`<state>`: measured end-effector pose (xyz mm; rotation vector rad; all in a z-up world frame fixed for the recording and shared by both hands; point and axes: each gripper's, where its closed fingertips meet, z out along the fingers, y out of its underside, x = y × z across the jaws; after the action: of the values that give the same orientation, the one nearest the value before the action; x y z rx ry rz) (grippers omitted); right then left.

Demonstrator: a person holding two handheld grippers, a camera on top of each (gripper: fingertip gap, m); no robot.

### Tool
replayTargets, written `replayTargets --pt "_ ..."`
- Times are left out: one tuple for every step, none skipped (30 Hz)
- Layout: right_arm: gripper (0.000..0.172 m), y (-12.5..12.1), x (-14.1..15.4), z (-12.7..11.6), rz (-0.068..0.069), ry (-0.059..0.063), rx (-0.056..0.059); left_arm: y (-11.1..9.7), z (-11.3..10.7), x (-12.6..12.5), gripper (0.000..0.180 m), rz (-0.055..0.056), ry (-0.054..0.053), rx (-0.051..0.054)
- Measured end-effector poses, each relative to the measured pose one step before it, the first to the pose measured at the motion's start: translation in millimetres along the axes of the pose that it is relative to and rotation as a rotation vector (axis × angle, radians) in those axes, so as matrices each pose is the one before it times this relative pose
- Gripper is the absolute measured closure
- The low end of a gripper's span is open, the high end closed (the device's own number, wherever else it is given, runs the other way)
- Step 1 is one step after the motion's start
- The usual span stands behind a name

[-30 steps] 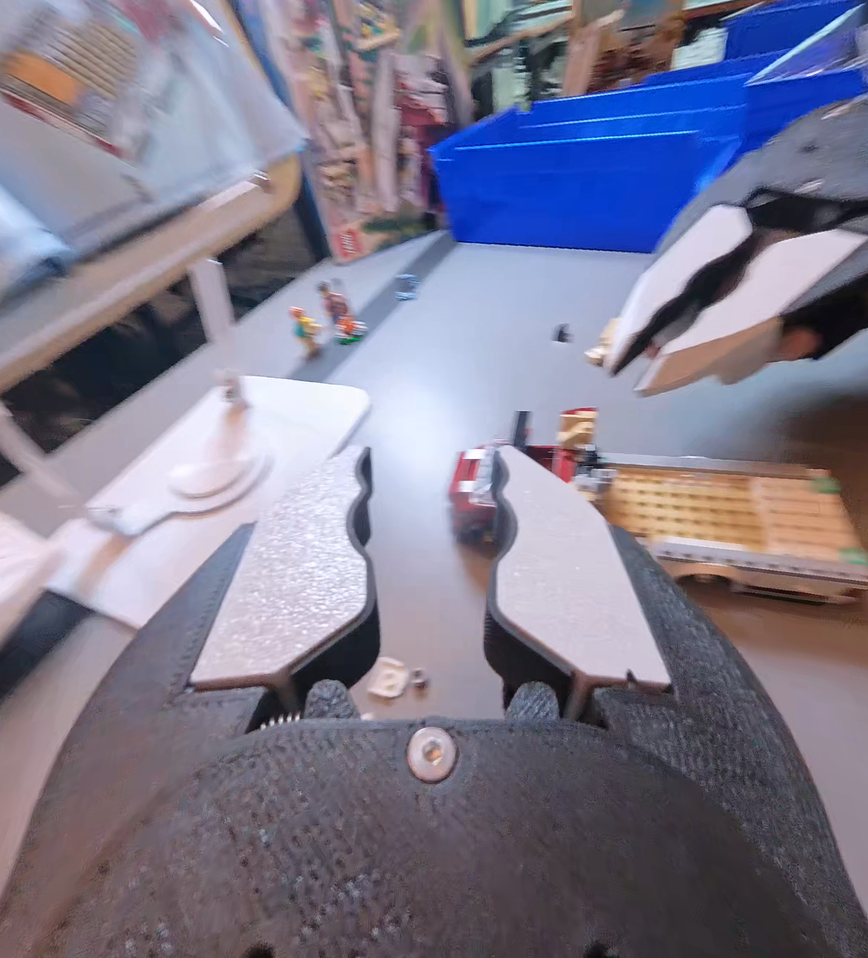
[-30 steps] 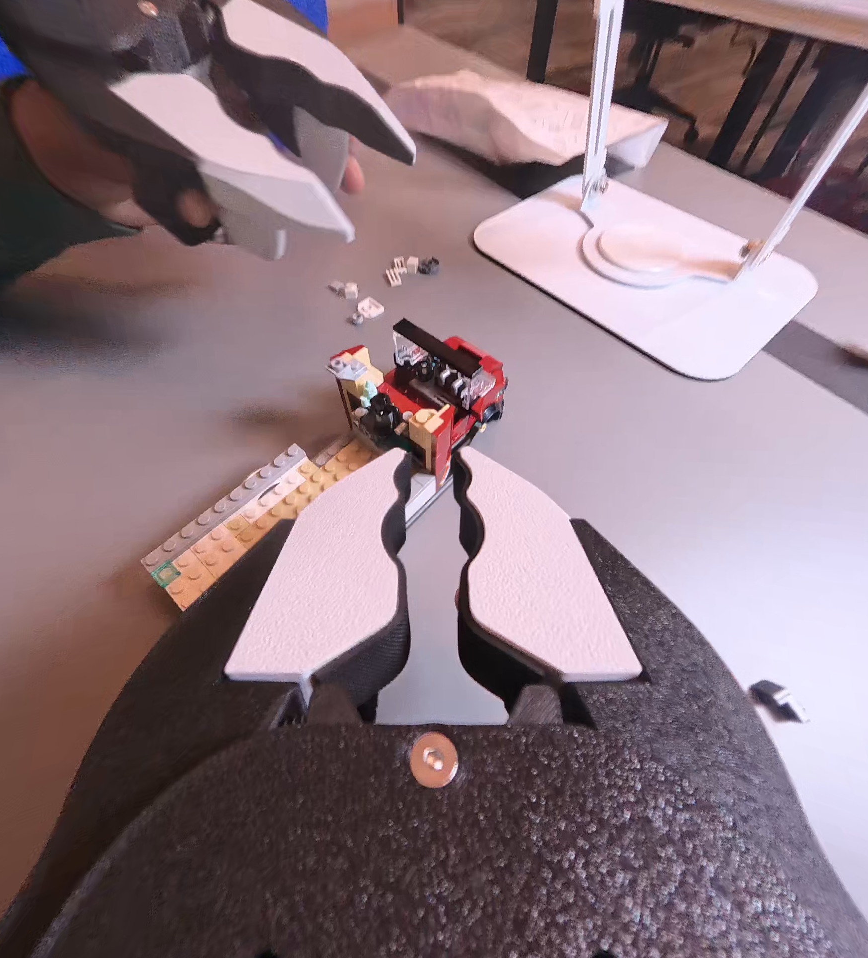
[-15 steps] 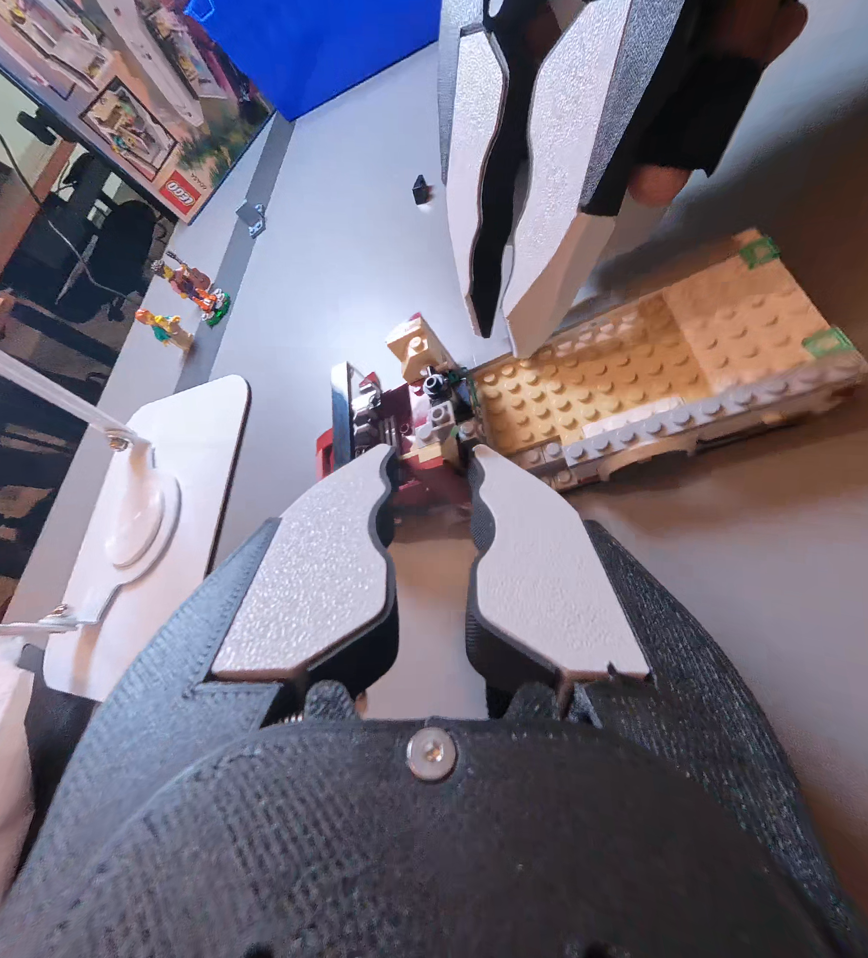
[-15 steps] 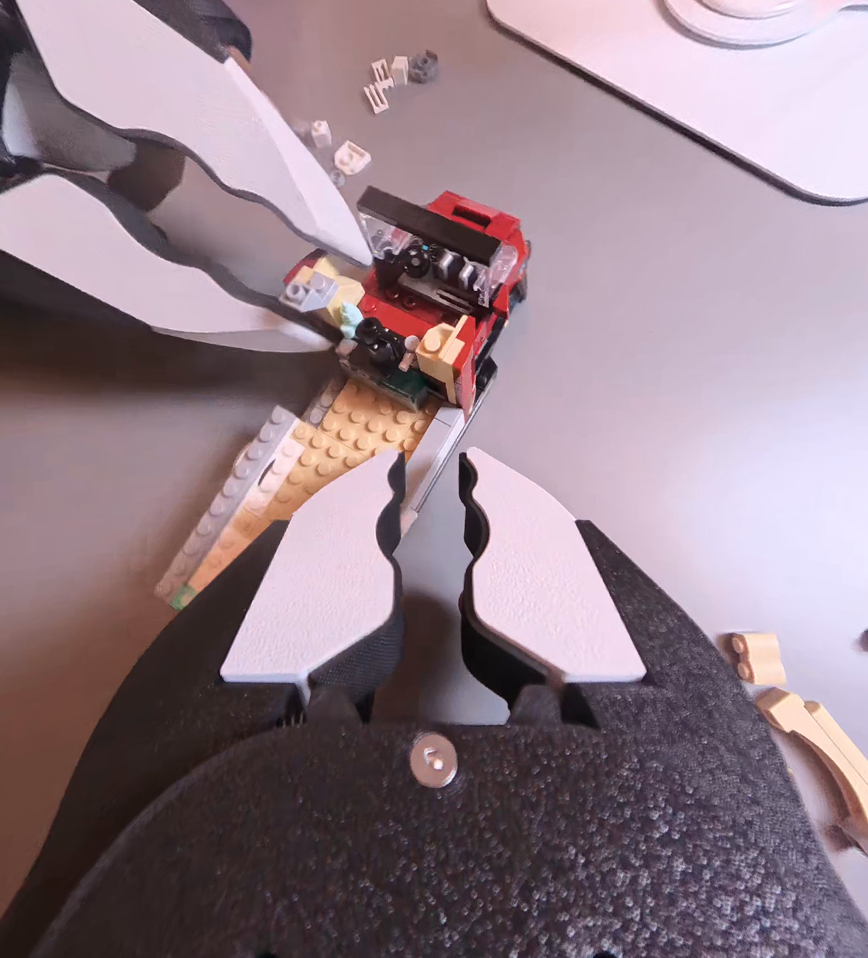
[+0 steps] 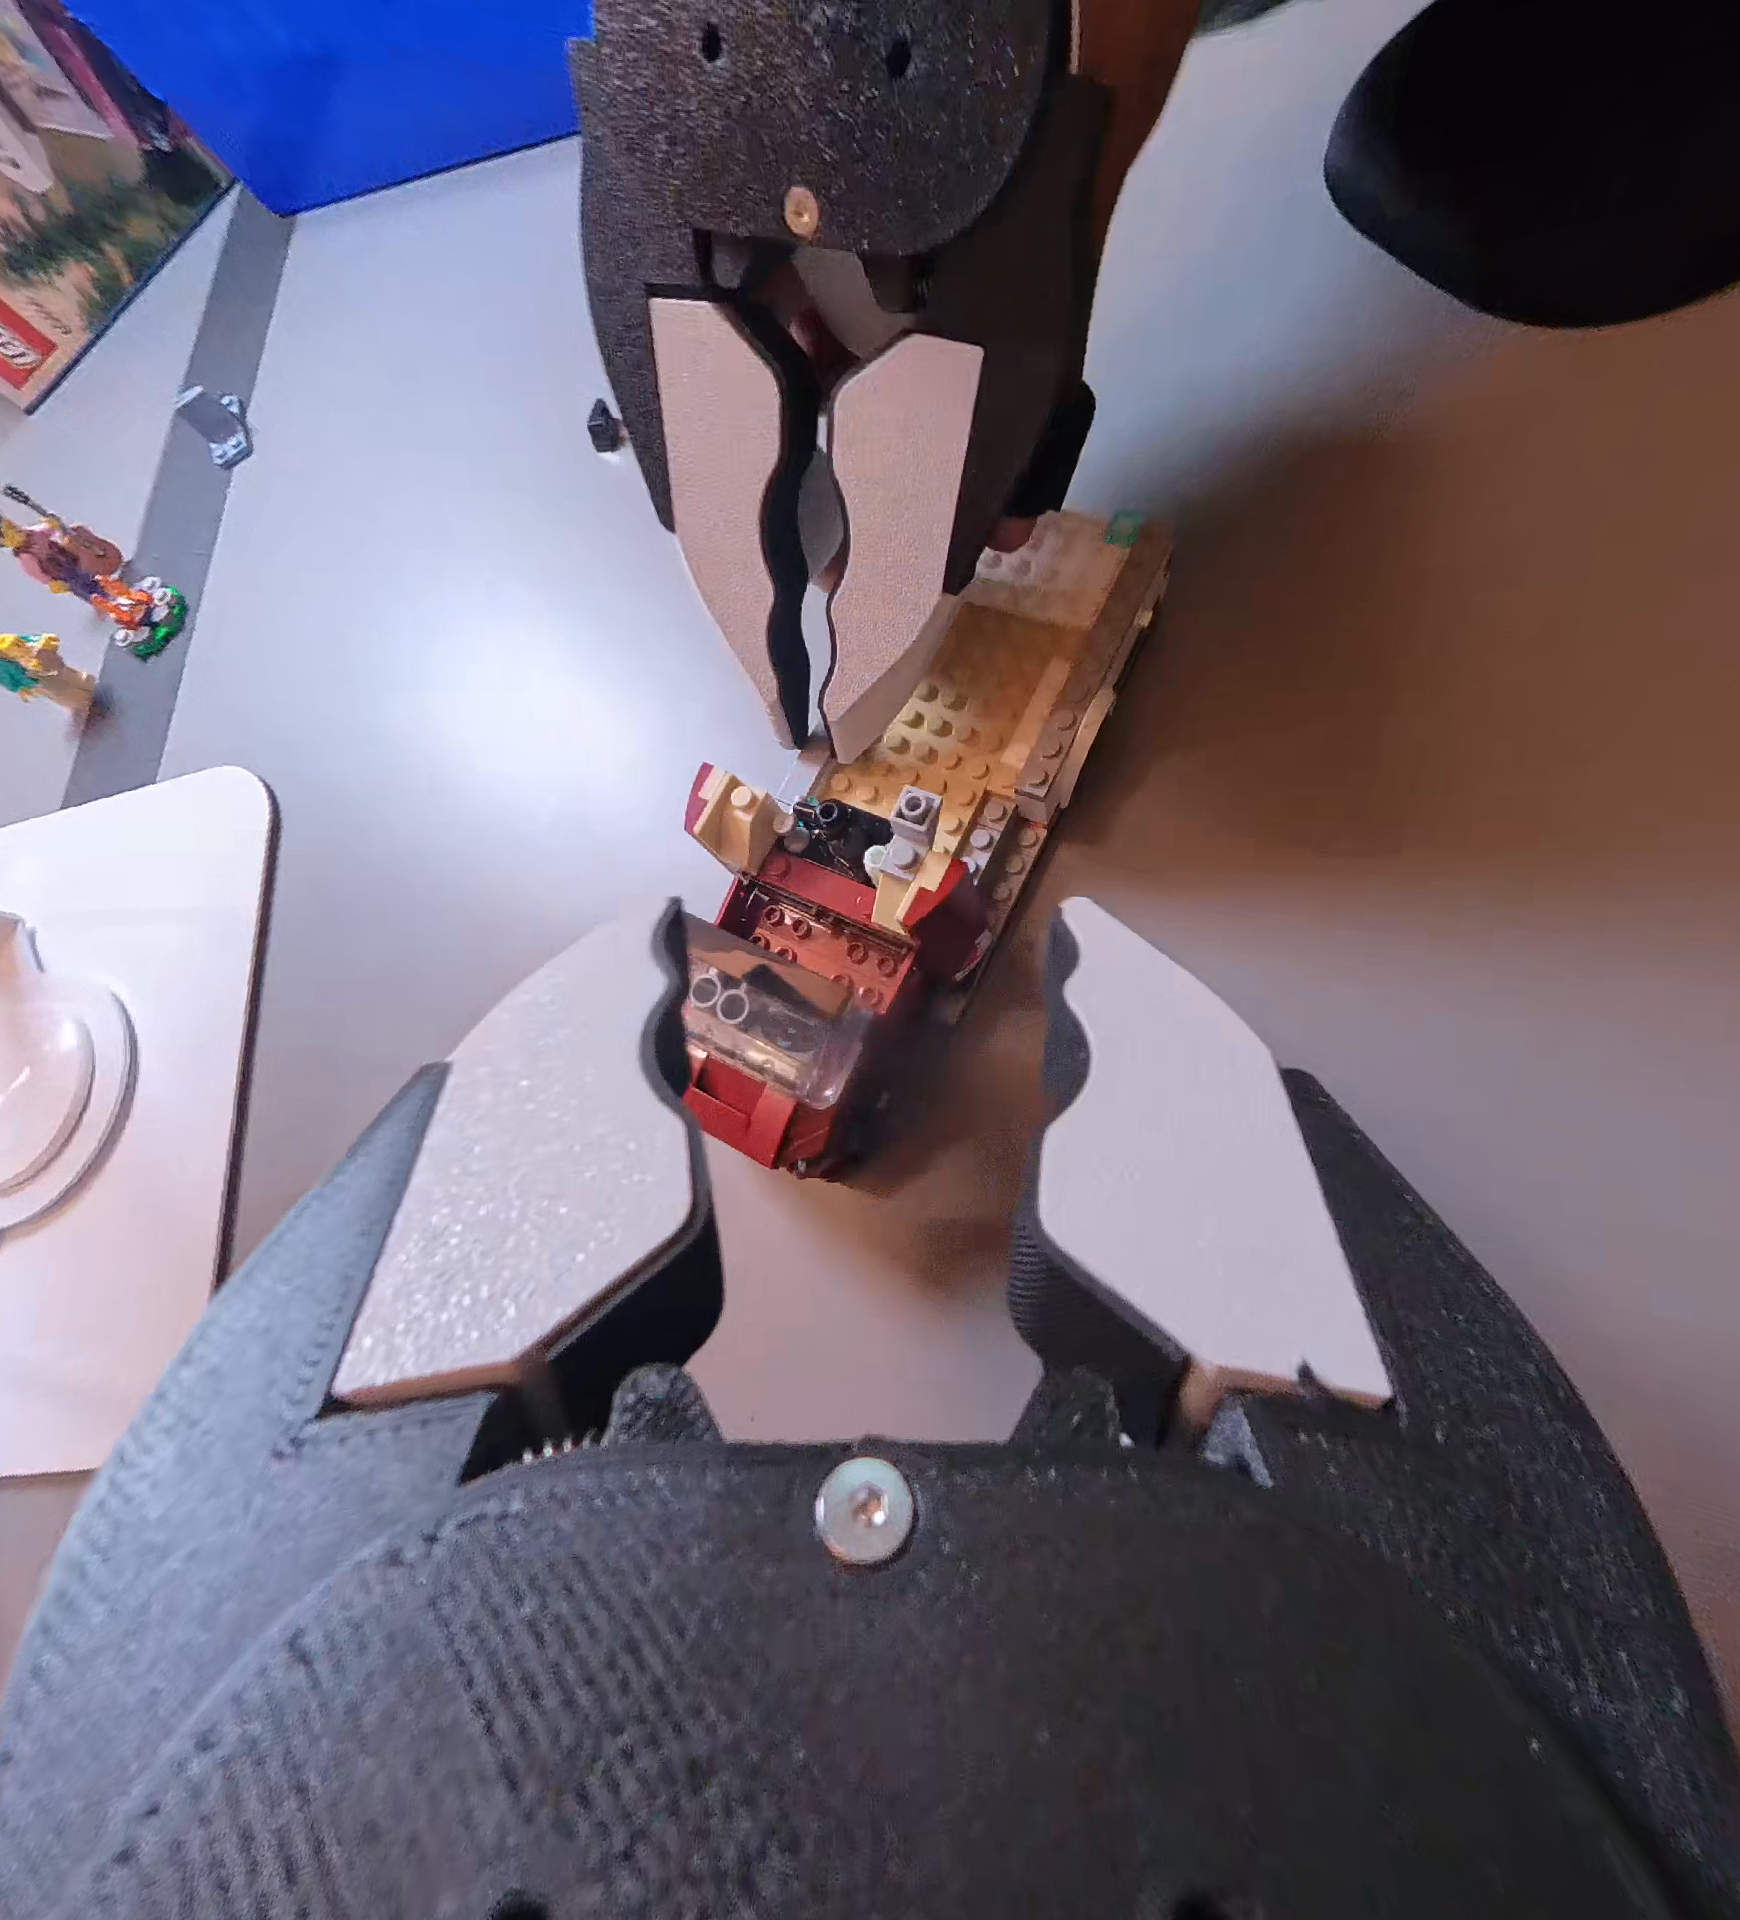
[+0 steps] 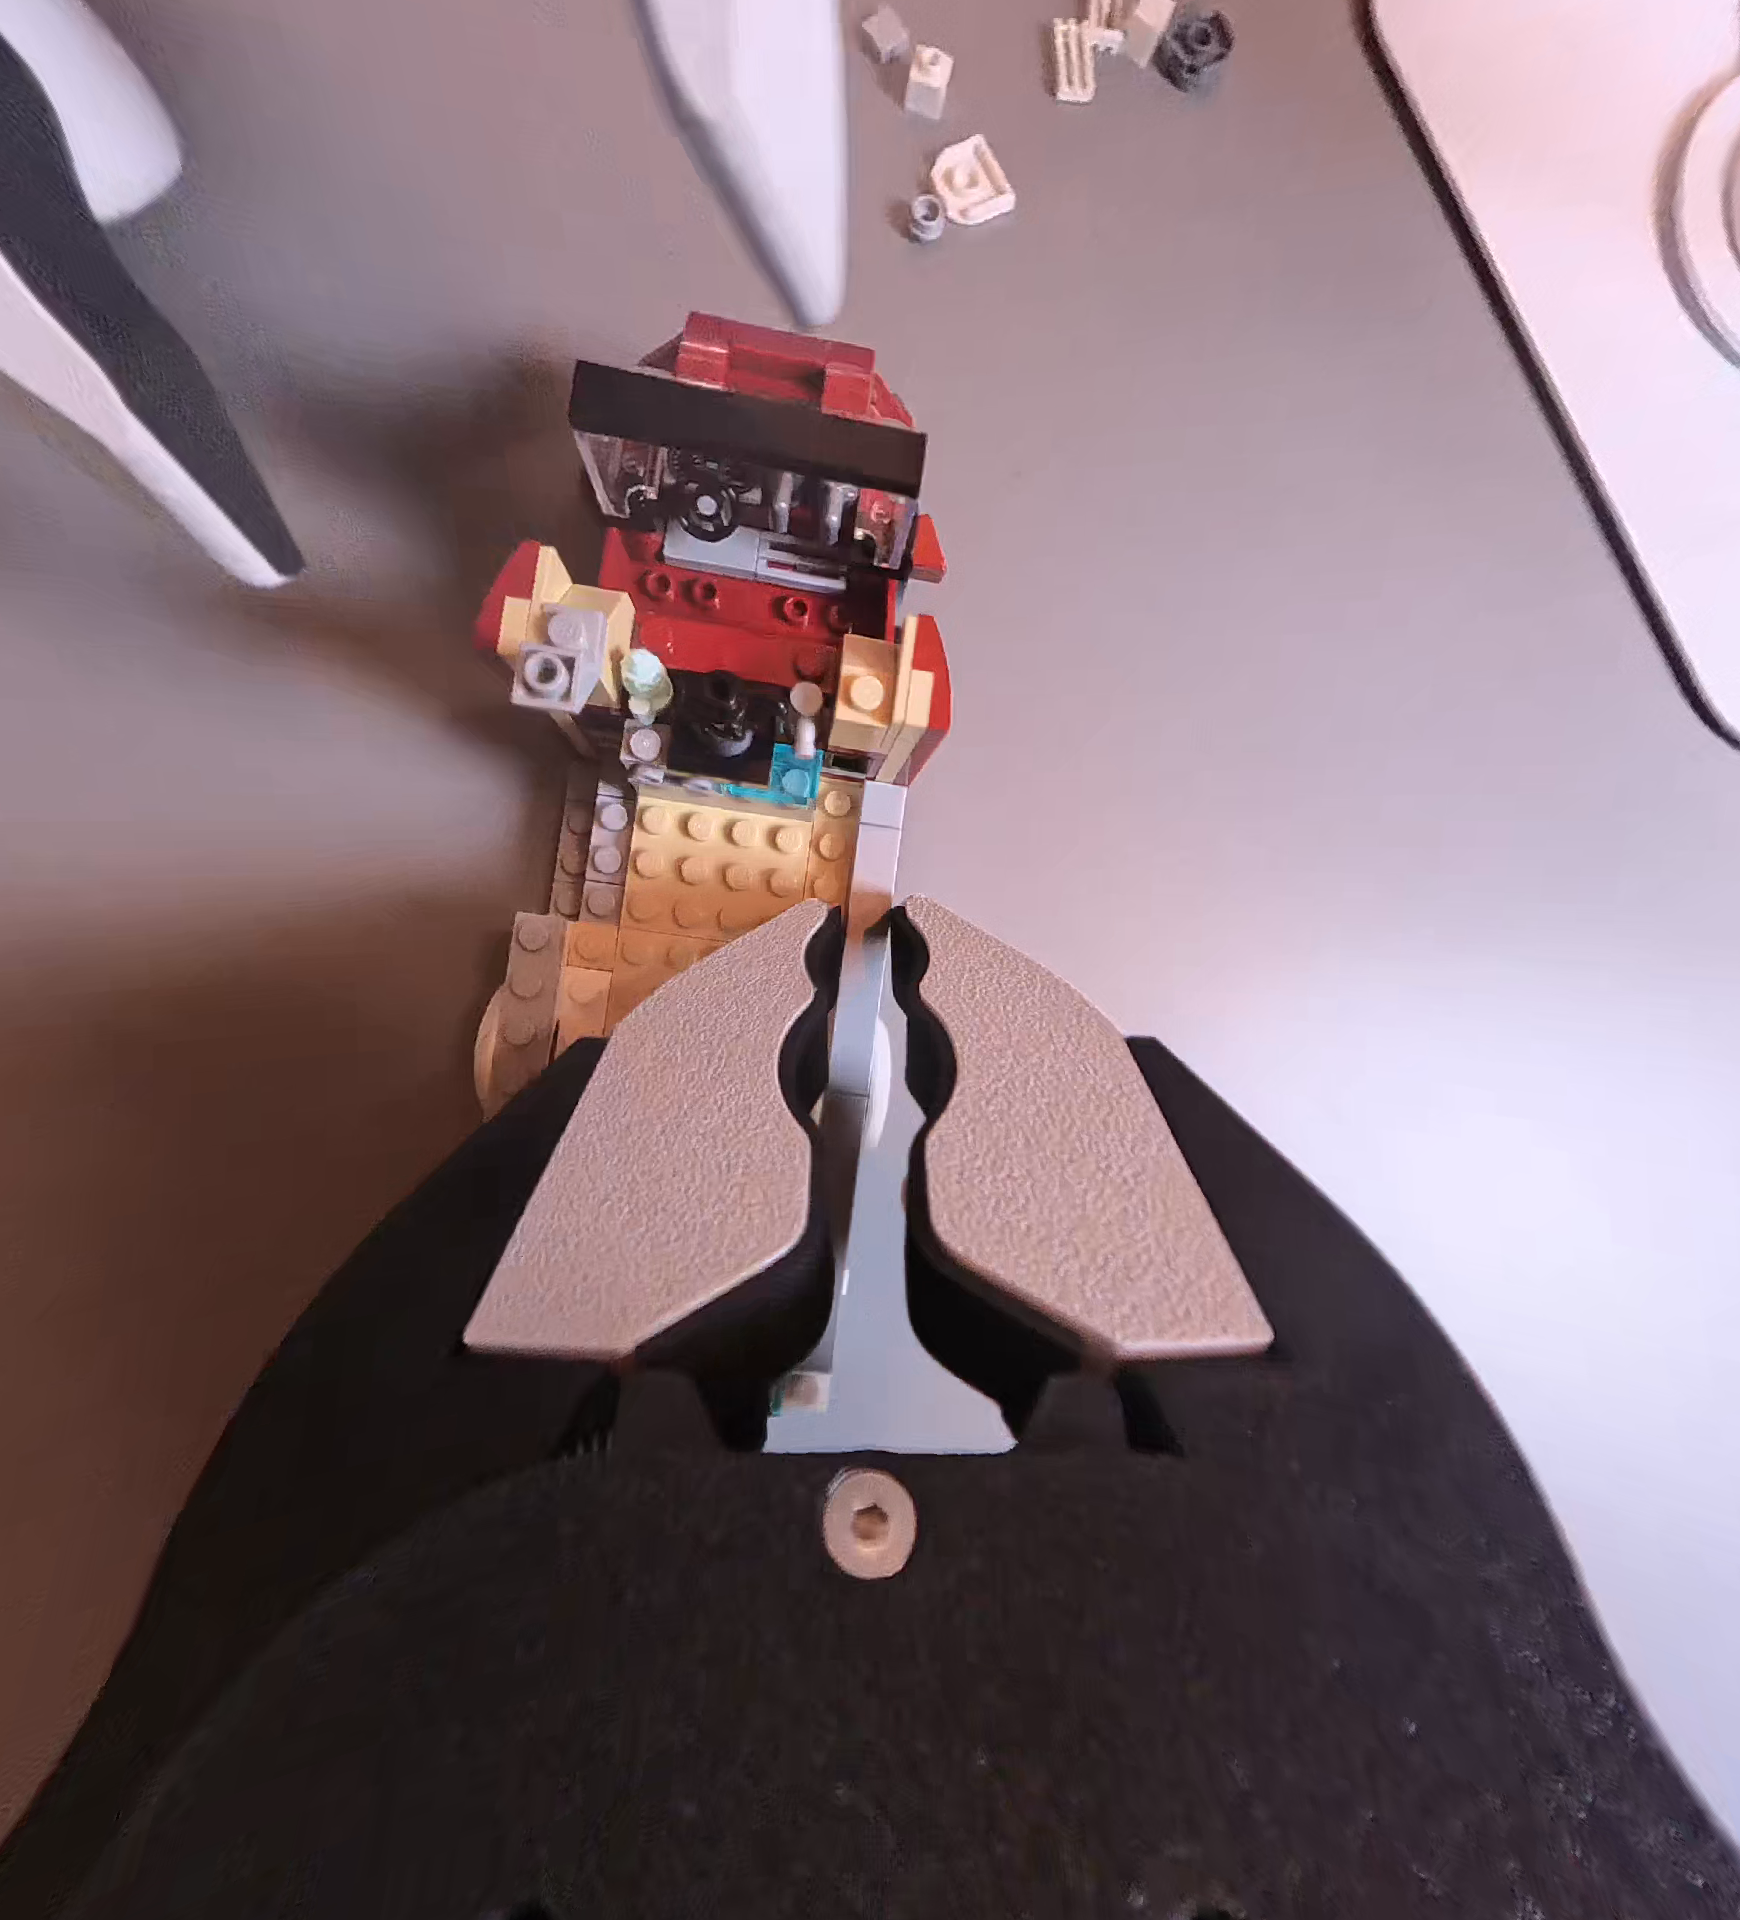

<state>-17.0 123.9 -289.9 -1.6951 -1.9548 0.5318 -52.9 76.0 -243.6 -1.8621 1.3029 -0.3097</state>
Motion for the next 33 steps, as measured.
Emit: replayTargets --pt "0.162 -0.6 -0.27 0.7 -0.0106 -0.0191 -0.0139 1.55 2.95 -1.47 0.105 0.0307 0.0151 -0.0143" --pt "0.163 -0.31 -0.07 0.71 -0.0022 -0.024 -0.0148 2.73 4.31 -1.12 0.1 0.0381 0.0191 -0.0181" --pt "0.163 -0.21 -0.02 0.59 0.0038 -0.0281 -0.0139 3.6 5.55 -2.18 0.096 0.0204 0.0206 -0.0211" --pt "0.163 -0.31 -0.3 0.43 0.0063 -0.0292 -0.0095 3.5 6.2 -2.86 0.092 0.0027 0.0227 -0.0158" --pt "0.163 -0.5 -0.42 0.43 0.0043 -0.0273 -0.0032 3.22 6.1 -1.84 0.09 -0.0031 0.0318 -0.0106" --pt "0.164 -0.58 -0.43 0.45 -0.0017 -0.0235 0.0026 2.98 5.71 -0.28 0.09 -0.0027 0.0388 -0.0072" --pt "0.164 -0.66 -0.41 0.32 -0.0099 -0.0159 0.007 3.28 4.93 0.52 0.093 0.0002 0.0382 -0.0095" --pt "0.164 -0.57 -0.28 0.24 -0.0226 -0.0058 0.0107 3.21 4.06 1.97 0.1 0.0055 0.0388 -0.0094" --pt "0.164 -0.66 -0.31 0.33 -0.0364 0.0055 0.0136 2.06 3.48 2.38 0.108 0.0066 0.0292 -0.0047" --pt "0.164 -0.44 -0.33 0.1 -0.0411 0.0143 0.0138 -0.09 2.64 1.89 0.109 0.0009 0.0186 0.0068" --pt "0.164 -0.2 -0.52 -0.17 -0.0352 0.0163 0.0128 -1.15 1.74 3.64 0.112 -0.0073 0.0251 0.0129" --pt "0.164 -0.13 -0.91 -0.25 -0.0273 0.0155 0.0114 -1.18 1.56 3.17 0.113 -0.0144 0.0172 0.0116" --pt "0.164 0.07 -0.9 -0.39 -0.0298 0.0155 0.0119 -0.71 0.48 1.22 0.113 -0.0107 0.0044 0.0064" --pt "0.165 -0.11 -1.0 -0.41 -0.0353 0.0155 0.0148 -0.2 0.28 1.39 0.113 -0.0055 0.003 0.0025" --pt "0.165 -0.38 -0.83 -0.17 -0.0355 0.0175 0.0166 0.24 0.12 1.25 0.113 -0.0092 0.0036 -0.0048" --pt "0.165 -0.45 -0.48 -0.07 -0.0358 0.0208 0.0168 0.5 0.05 0.79 0.114 -0.0075 0.0029 -0.0082" --pt "0.165 -0.47 -0.25 -0.21 -0.0372 0.023 0.0139 0.31 0.08 0.46 0.114 -0.0037 0.003 -0.0051" --pt "0.165 -0.19 -0.07 -0.22 -0.0358 0.023 0.0061 -0.09 0.13 0.32 0.114 -0.0065 0.0039 -0.0006" --pt "0.166 -0.14 0.0 -0.41 -0.0359 0.0206 -0.0006 -0.28 0.35 0.45 0.114 -0.0058 0.0037 0.001" --pt "0.167 -0.22 -0.07 -0.3 -0.0358 0.0177 -0.0006 -0.13 0.11 0.19 0.114 -0.0025 0.0014 0.0002" --pt "0.168 -0.68 -0.28 -0.56 -0.0329 0.0129 0.0056 0.05 -0.03 -0.04 0.114 -0.0019 0.0003 0.0" --pt "0.169 -5.07 -0.63 -1.97 -0.0172 0.0108 0.037 0.33 -0.04 -1.25 0.114 -0.0029 -0.0058 -0.0022" --pt "0.17 -4.98 -0.06 -2.0 -0.0053 0.0073 0.0317 0.17 -0.16 0.28 0.114 0.0022 0.0039 0.0004" --pt "0.171 -0.59 0.81 -1.06 -0.0032 0.0032 0.0039 0.22 -0.08 0.68 0.113 0.0029 0.0033 -0.003" --pt "0.172 1.72 0.08 -0.34 0.0246 -0.0142 -0.0064 0.3 -0.17 1.41 0.113 0.0102 0.0036 -0.0034" --pt "0.172 2.03 -0.83 0.0 0.0625 -0.0356 -0.0059 -0.06 0.08 1.47 0.113 0.0035 0.0026 -0.0016" --pt "0.172 0.32 -0.61 -0.65 0.0708 -0.0402 0.0052 -0.22 0.11 0.17 0.114 -0.0011 -0.0025 0.0015" --pt "0.169 -0.41 0.52 -0.91 0.0614 -0.0318 0.0042 -0.37 0.03 -0.01 0.114 -0.0042 -0.0012 0.0039" --pt "0.166 0.34 1.38 -0.4 0.0533 -0.0235 -0.0065 -0.12 0.1 0.02 0.114 -0.0021 -0.0013 0.0032" --pt "0.164 1.76 -0.37 0.72 0.0455 -0.0338 -0.0195 -0.11 0.01 0.01 0.114 -0.0003 -0.0022 0.0017" --pt "0.161 2.32 -2.43 1.47 0.0393 -0.0455 -0.0265 -0.18 0.08 0.0 0.114 -0.0013 -0.0022 0.0016" --pt "0.162 1.82 -1.13 1.64 0.034 -0.0332 -0.0232 -0.19 0.06 0.01 0.113 -0.0015 -0.0021 0.0022" --pt "0.162 0.19 1.48 0.82 0.0262 -0.0121 -0.0143 -0.1 -0.02 0.03 0.114 -0.0029 -0.0016 0.0026"
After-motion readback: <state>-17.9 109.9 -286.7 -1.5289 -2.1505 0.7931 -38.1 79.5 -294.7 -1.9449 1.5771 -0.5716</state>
